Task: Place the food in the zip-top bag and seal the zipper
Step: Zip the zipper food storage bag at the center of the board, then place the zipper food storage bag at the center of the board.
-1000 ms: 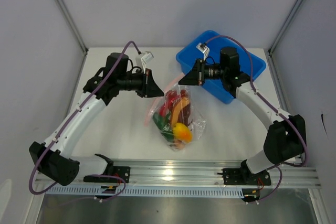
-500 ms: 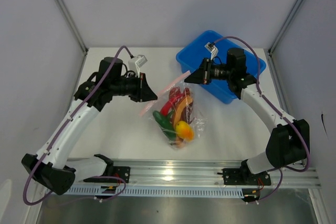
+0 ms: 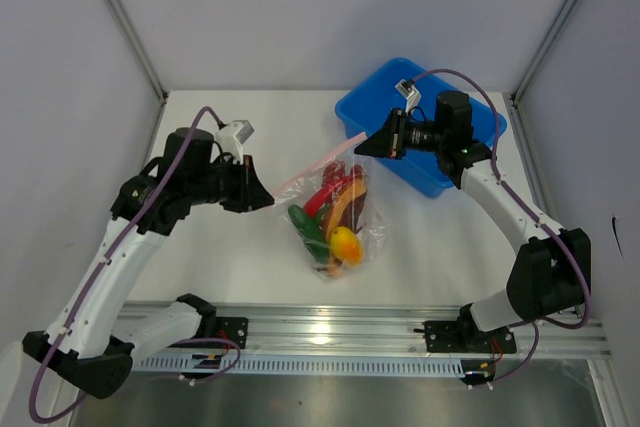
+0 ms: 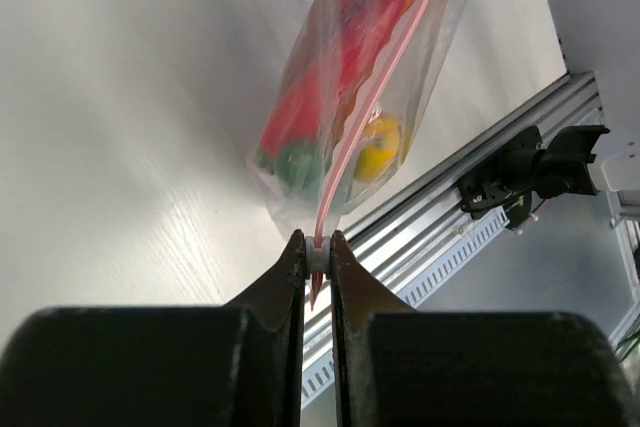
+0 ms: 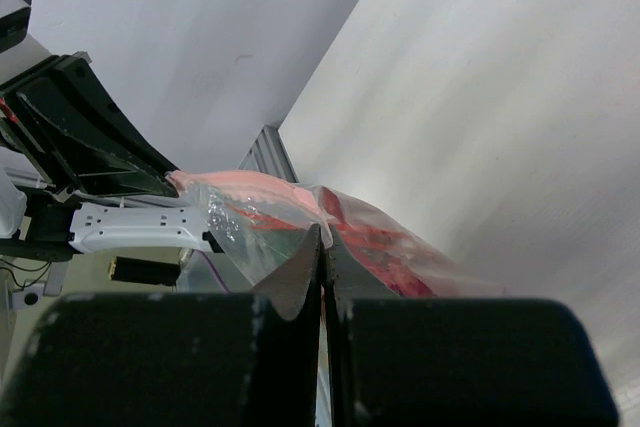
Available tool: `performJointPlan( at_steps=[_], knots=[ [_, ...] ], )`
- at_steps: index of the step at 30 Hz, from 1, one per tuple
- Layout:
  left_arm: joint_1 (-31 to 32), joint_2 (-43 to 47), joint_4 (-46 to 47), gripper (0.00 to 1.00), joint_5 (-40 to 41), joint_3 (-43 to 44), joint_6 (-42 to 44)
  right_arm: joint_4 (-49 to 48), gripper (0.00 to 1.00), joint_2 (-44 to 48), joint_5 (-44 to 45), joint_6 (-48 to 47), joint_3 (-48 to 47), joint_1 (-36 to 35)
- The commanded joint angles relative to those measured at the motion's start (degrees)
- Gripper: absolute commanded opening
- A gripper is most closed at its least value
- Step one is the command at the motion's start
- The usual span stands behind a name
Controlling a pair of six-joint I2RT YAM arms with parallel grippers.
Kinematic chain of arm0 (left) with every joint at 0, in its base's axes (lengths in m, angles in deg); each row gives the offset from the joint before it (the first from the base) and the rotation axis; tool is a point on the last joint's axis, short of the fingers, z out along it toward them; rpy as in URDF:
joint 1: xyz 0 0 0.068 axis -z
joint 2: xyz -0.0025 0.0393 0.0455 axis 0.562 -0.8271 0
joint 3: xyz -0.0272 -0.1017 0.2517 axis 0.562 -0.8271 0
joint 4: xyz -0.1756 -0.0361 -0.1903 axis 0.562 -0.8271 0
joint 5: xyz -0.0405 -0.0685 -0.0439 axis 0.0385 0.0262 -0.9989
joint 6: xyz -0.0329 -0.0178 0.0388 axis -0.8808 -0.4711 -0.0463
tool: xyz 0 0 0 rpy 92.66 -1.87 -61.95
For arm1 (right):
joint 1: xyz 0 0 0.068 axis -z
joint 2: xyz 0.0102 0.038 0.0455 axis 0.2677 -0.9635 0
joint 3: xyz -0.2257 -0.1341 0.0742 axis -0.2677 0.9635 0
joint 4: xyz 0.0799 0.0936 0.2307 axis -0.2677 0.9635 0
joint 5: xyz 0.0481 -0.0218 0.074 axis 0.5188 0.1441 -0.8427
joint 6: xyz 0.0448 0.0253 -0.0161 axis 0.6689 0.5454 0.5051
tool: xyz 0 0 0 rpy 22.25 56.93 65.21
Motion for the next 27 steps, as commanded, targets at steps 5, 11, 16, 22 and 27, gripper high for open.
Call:
performJointPlan(
  at_steps=[5,11,16,22,27],
  knots=[
    [-0.2,4.3,-8.8,0.01,6.6,0.2,-2.1,-2.7,0.00,0.0,2.1,0.0,-1.4,1.2],
    [-0.2,5.9,-9.7,0.24,11.3,-1.0,-3.0,1.1,0.00,-3.8,1.5,-2.3,-4.0,-1.6],
    [-0.2,6.2,-9.4,0.83,21.2,-0.3,-4.0,2.6,0.00,-9.8,1.5,-3.3,-8.7,-4.4],
    [-0.2,2.1,-14.3,1.00,33.0,6.2,-6.6,0.6,0.00,-23.9,2.8,-2.1,-20.4,-6.7],
    [-0.2,5.3,-10.9,1.00,27.1,4.8,-5.0,6.6,0.00,-40.1,3.0,-4.5,-38.8,-7.7]
  ],
)
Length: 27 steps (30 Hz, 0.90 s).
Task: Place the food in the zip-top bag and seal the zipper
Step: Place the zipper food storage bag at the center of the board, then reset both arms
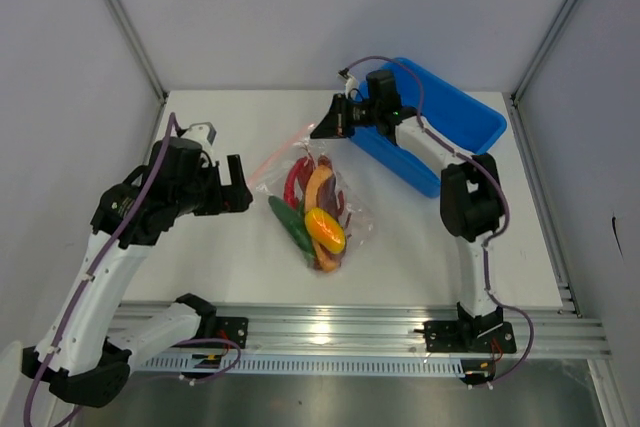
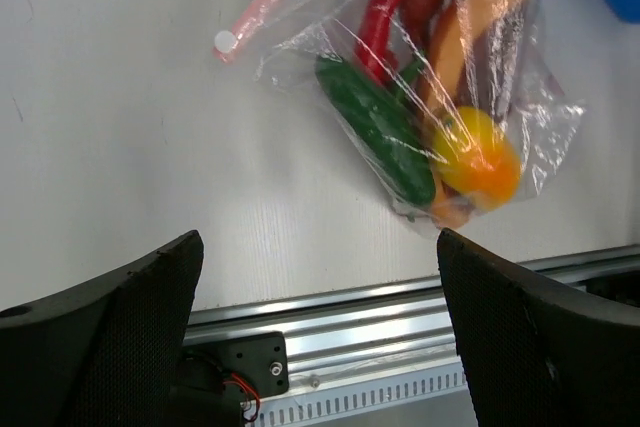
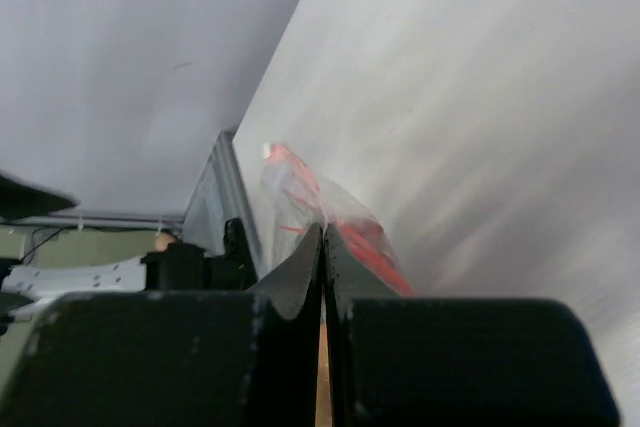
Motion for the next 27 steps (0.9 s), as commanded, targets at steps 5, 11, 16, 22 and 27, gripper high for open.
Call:
performJointPlan(
  at_steps=[5,11,16,22,27],
  knots=[
    [-0.2,3.8,2.3,1.00,-5.7,-0.5,0.0,7.9,0.07,-20.1,5.0,-2.3,-28.0,-0.6],
    [-0.2,3.8,2.1,0.99,-5.8,-2.0,0.5,12.2,0.64,-23.3,9.6,-2.8,-32.7,-0.7],
    [-0.2,3.3,3.4,0.99,-5.8,-2.2,1.0,23.7,0.99,-17.8,18.5,-8.1,-34.8,-0.8],
    [-0.2,2.3,6.0,0.99,-8.9,-3.7,0.3,42.8,0.99,-1.3,33.7,-16.1,-29.3,-2.0],
    [0.0,1.9,9.7,1.00,-13.8,-7.2,-1.8,48.0,0.99,17.0,44.5,-17.6,-9.7,-6.6]
  ],
)
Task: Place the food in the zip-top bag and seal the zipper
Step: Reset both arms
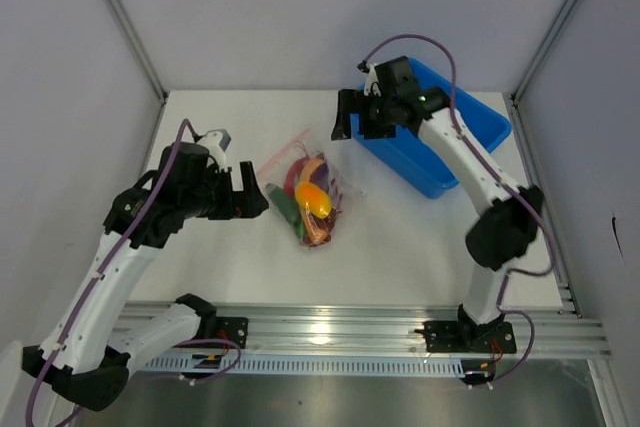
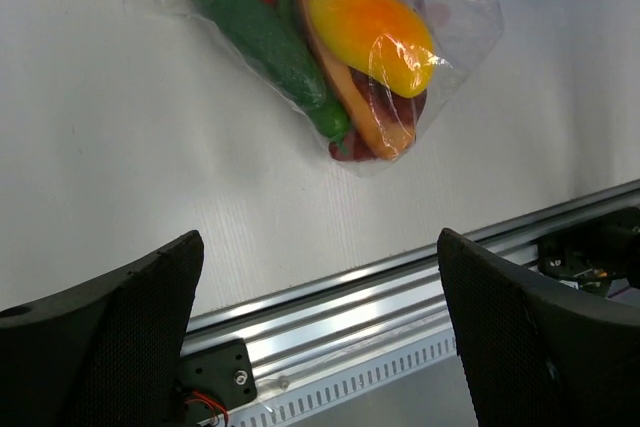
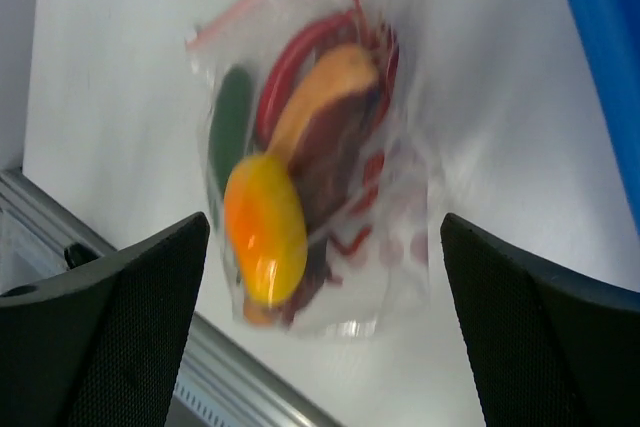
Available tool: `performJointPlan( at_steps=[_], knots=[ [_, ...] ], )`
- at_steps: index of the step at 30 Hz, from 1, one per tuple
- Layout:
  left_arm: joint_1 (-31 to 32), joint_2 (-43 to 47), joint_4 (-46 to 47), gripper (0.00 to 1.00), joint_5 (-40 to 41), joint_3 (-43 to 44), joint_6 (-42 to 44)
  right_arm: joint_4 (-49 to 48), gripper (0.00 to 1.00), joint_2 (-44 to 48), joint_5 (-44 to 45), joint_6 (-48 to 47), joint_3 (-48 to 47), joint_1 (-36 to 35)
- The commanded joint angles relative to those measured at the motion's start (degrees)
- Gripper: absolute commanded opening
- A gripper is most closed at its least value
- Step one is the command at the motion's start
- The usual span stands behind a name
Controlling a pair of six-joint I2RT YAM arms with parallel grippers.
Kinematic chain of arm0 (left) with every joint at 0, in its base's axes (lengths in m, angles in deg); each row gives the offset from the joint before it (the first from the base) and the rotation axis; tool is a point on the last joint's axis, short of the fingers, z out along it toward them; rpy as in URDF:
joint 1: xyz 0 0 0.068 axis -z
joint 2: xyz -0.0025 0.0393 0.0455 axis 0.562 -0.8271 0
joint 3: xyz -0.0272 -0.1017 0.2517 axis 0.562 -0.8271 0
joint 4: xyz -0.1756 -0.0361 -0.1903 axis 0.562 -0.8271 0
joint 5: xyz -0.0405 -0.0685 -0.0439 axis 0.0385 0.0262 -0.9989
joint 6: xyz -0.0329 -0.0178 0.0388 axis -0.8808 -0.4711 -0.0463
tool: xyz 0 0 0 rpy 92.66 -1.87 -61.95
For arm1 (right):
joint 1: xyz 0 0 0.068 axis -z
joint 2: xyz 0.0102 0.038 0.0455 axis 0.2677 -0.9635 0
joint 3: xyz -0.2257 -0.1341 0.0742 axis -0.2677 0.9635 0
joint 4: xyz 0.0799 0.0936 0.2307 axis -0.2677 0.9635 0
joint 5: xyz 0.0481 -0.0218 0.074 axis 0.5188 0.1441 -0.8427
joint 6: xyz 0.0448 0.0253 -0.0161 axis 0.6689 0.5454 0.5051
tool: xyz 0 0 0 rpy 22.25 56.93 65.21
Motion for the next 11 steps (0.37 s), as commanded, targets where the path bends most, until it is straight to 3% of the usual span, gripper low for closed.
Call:
performJointPlan(
  at_steps=[1,11],
  knots=[
    [0.0,-0.2,4.5,0.99,-5.4,-2.5,-2.5,7.6,0.99,17.3,12.5,-1.8,12.7,-5.2],
    [2.1,1.9,17.2,1.00,-17.6,-12.8,-10.1,5.0,1.00,55.2,12.6,11.8,49.8,-6.2]
  ],
)
